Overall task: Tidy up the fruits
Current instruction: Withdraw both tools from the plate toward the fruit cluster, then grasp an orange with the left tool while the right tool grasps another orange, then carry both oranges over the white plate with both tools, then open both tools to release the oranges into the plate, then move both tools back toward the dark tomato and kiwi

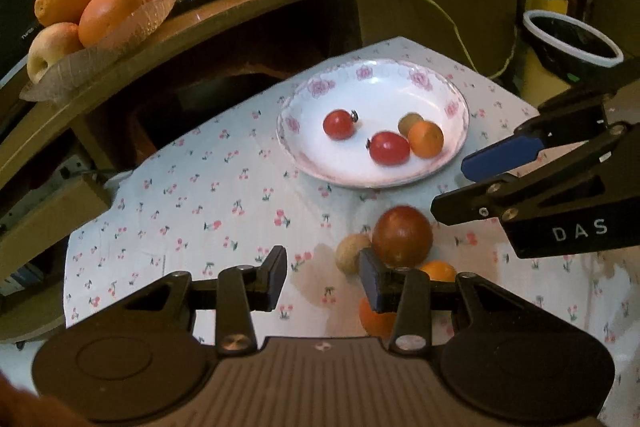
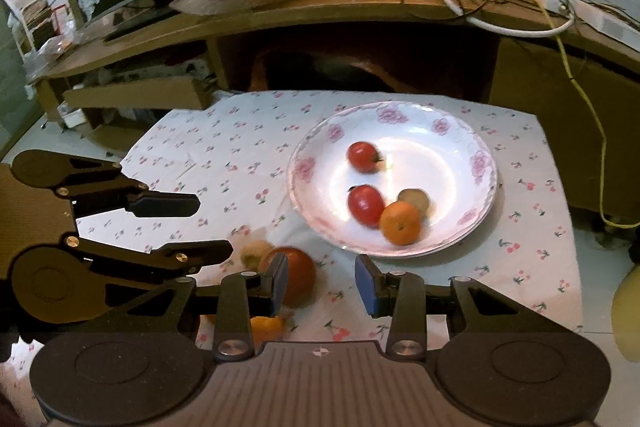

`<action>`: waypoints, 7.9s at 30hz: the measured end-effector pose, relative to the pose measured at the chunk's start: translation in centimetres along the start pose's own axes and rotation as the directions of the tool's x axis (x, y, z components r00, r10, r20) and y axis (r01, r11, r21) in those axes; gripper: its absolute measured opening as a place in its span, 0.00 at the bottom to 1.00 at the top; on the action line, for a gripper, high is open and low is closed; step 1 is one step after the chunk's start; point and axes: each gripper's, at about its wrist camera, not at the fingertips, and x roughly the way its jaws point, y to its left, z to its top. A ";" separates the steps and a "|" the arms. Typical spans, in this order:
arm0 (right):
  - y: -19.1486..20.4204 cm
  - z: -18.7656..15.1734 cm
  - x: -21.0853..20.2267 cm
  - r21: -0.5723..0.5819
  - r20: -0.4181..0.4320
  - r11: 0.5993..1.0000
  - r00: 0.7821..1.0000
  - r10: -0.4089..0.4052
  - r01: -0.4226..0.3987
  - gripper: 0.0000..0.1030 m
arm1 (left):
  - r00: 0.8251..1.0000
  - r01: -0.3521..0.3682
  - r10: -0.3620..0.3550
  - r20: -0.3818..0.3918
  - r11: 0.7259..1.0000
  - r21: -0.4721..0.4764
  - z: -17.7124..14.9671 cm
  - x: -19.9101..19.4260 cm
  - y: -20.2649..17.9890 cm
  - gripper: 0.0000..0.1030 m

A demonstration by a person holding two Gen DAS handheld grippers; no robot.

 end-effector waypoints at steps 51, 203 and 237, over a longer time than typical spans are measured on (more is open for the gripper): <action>0.1 -3.0 1.4 -0.086 -0.212 0.995 0.977 0.037 -0.057 0.33 | 0.979 0.188 -0.184 -0.089 0.981 0.043 -2.5 2.1 -1.8 0.45; -3.2 1.8 -0.3 0.083 0.056 0.993 0.994 -0.089 0.085 0.44 | 0.996 0.007 0.007 0.087 0.987 -0.162 2.7 0.9 -0.4 0.42; 1.4 -0.7 -0.1 0.076 -0.011 0.996 0.999 -0.043 0.044 0.49 | 1.000 -0.013 0.011 -0.019 0.991 -0.131 -1.0 -0.2 -0.6 0.43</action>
